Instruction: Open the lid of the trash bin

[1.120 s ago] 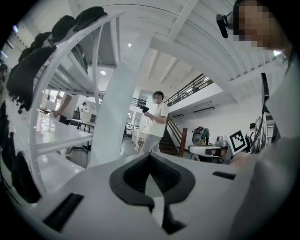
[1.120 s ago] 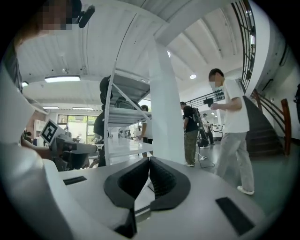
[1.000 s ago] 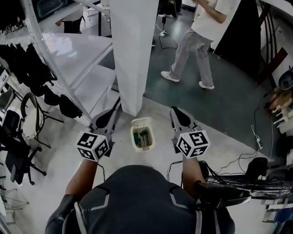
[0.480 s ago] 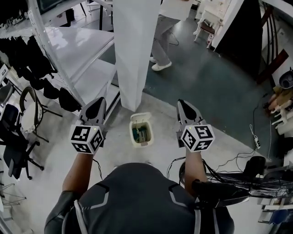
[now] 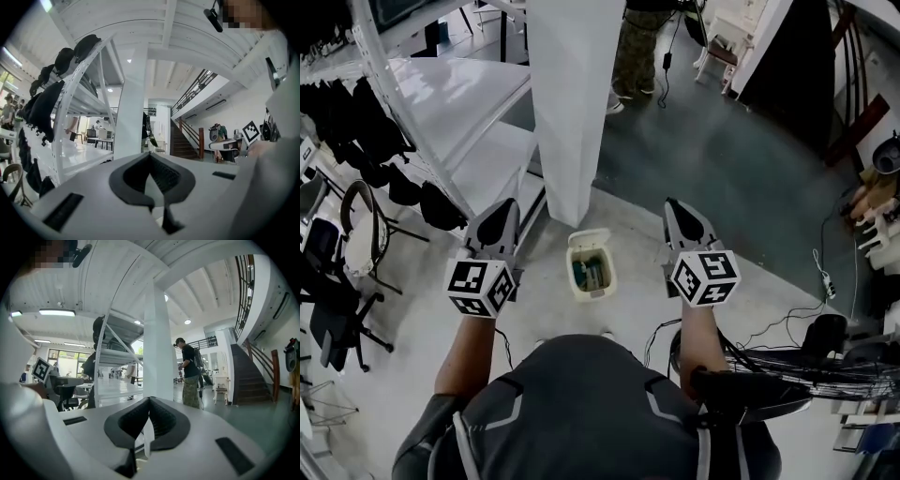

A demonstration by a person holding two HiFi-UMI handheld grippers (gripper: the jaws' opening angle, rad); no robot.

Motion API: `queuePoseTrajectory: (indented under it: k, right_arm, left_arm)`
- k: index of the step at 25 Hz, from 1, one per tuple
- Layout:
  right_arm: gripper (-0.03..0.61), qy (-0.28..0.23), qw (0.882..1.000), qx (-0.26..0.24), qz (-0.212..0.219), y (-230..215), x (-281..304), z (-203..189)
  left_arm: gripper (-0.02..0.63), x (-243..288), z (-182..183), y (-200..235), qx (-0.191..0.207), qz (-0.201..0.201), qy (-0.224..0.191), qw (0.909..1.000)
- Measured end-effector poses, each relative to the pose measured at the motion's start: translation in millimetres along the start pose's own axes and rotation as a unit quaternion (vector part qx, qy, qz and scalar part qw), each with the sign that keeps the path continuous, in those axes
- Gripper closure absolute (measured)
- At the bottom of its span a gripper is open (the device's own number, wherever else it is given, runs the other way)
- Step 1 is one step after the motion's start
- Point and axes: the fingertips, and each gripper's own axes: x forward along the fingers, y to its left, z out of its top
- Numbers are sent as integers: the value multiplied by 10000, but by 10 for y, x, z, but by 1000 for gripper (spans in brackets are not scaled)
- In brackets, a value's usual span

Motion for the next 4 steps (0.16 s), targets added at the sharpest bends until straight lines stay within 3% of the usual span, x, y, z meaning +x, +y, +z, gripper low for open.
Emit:
queuePoseTrajectory:
  k: [4]
  right_arm:
    - [552,-28,10000,8,-20,16,5,5]
  left_arm:
    - [606,-1,10,2,79,47,-41,9999]
